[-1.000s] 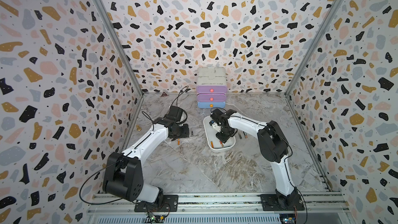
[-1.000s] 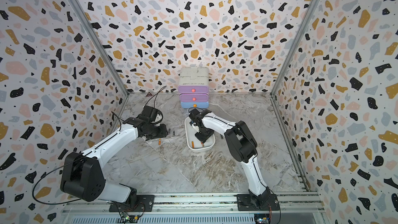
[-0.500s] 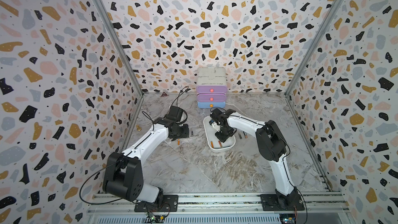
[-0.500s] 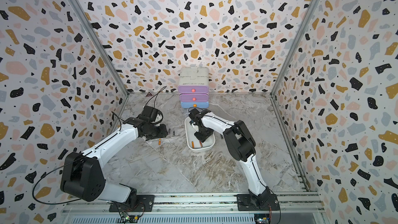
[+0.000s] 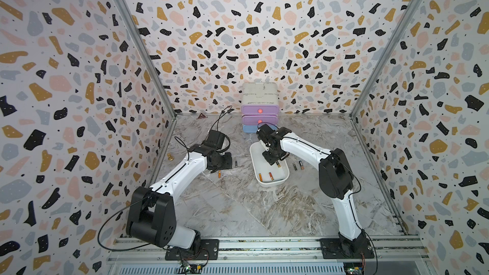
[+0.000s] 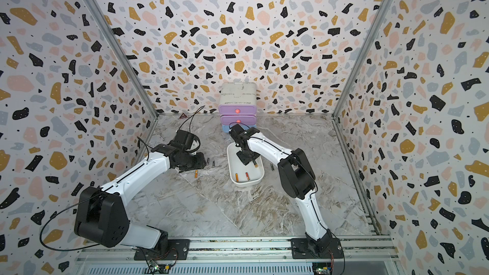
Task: Take the batteries out of the storage box
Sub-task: Pick up the battery from the storage box.
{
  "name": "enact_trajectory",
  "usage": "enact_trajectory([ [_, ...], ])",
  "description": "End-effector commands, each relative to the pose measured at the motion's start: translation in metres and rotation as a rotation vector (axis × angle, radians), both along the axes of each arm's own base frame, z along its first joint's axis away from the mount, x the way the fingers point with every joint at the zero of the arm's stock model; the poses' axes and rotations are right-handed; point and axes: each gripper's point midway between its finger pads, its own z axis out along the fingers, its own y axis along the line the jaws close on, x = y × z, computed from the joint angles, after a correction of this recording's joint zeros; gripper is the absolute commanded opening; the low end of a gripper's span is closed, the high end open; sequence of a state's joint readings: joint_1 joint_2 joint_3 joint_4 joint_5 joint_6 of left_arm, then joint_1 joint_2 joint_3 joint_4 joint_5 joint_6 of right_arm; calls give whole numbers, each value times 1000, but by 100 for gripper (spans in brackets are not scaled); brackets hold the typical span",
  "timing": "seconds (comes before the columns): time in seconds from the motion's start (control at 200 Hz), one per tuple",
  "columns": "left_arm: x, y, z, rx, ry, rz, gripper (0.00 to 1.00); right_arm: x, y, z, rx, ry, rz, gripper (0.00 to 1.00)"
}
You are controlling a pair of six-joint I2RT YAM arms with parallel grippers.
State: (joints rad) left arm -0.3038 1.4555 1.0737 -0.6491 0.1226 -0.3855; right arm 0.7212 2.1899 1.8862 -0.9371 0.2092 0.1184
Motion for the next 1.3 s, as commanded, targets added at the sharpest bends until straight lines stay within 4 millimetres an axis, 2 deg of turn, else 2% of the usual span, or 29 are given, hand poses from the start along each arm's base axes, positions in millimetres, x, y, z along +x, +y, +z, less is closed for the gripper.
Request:
enact_trajectory([
  [0.0, 2, 0, 2, 9, -8, -6, 46, 10, -5, -7, -53, -31, -54, 52],
  [0.16, 0, 2, 0, 18, -7, -4, 46, 13, -5, -27, -77, -9, -77, 52],
  [0.38, -2, 2, -2, 18, -2, -3, 46, 4, -16, -50, -118, 41, -163, 52],
  [0.516, -2, 3, -1, 22, -4, -2, 46, -16, 2, -61, 9, 177, -198, 50],
  [0.616, -1, 4, -1, 26, -4, -1, 46, -30, 17, -54, 138, 261, -230, 41],
  [0.716, -2, 4, -3, 30, -3, 0, 46, -33, 26, -41, 263, 292, -264, 33],
  [0.761, -2, 4, -3, 29, -2, 0, 46, -33, 27, -36, 283, 292, -267, 32],
  [0.886, 0, 3, -2, 23, -7, -1, 46, -28, 23, -27, 271, 252, -253, 34],
  [1.051, -2, 4, 0, 31, -10, -1, 46, -32, 5, -31, 198, 254, -218, 34],
  [1.101, -3, 6, 0, 35, -12, -1, 46, -35, 0, -31, 187, 256, -189, 37],
  [1.176, -3, 6, -1, 38, -12, 0, 46, -41, -5, -33, 178, 276, -141, 47],
  [1.297, -2, 5, -4, 34, -3, -2, 46, -47, -10, -34, 164, 308, -38, 51],
])
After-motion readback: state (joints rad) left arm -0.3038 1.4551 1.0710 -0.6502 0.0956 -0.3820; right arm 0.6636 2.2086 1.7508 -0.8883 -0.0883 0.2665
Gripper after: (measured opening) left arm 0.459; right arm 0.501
